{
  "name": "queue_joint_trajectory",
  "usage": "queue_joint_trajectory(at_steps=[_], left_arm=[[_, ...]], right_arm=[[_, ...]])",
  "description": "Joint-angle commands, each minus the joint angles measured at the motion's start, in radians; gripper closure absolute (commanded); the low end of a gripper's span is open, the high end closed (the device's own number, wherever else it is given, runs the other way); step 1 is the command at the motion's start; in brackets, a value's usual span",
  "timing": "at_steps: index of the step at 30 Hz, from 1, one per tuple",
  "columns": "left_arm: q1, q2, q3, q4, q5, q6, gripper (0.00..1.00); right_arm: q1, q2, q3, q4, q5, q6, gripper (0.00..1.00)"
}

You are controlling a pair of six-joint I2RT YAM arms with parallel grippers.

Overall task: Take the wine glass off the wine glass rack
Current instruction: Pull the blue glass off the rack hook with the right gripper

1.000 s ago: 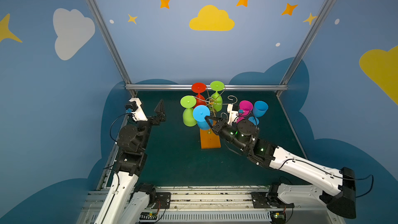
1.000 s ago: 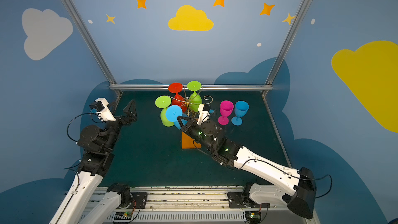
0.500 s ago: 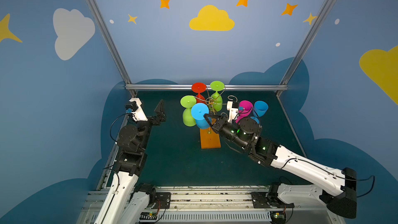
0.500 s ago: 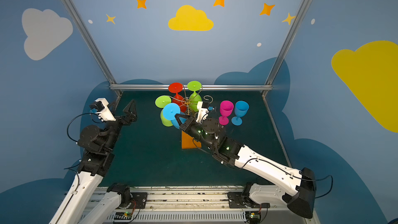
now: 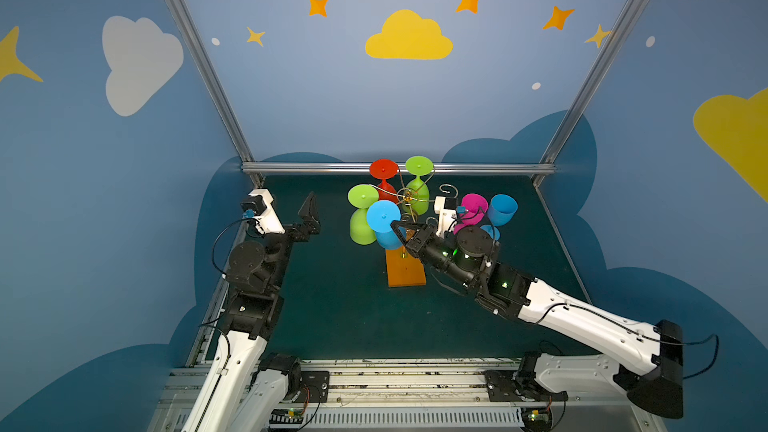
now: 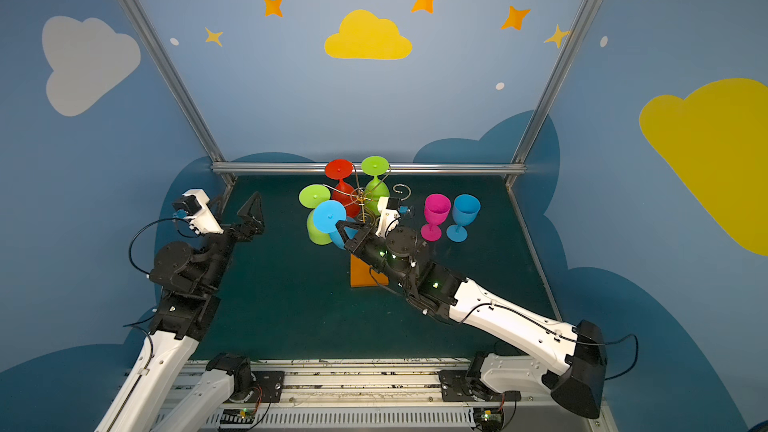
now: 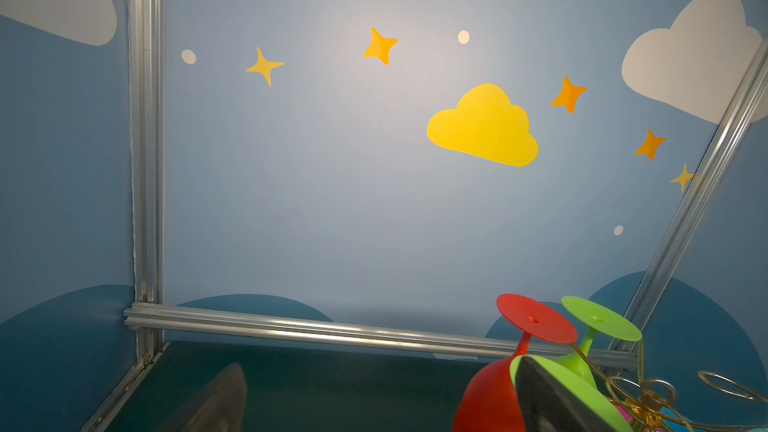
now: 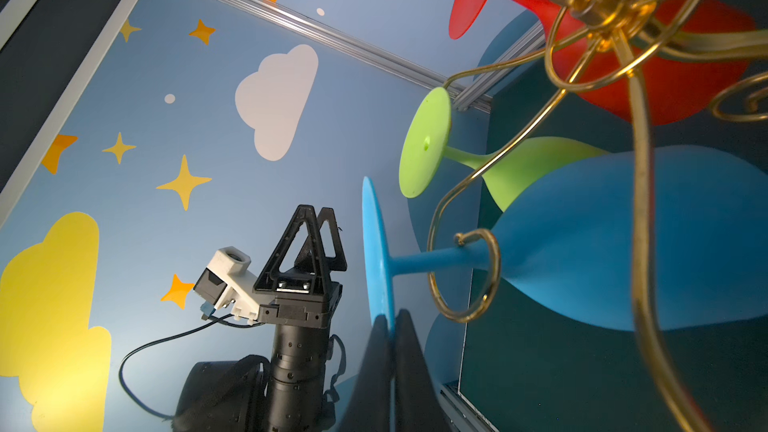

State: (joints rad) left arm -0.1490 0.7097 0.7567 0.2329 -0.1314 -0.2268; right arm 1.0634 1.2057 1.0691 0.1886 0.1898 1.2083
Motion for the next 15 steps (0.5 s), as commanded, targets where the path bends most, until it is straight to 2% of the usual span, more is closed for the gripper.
queue_joint_trajectory(at_steps=[1, 15], left_arm=[[-0.003, -0.013, -0.008, 0.013, -0.013, 0.018, 0.0], [-0.005, -0.012, -0.011, 0.012, -0.014, 0.018, 0.0]], right_arm=[[-0.008, 0.007, 0.009, 0.025, 0.007, 0.004, 1.0], [-0.035, 0.026, 0.021, 0.028, 0.011, -0.001, 1.0]])
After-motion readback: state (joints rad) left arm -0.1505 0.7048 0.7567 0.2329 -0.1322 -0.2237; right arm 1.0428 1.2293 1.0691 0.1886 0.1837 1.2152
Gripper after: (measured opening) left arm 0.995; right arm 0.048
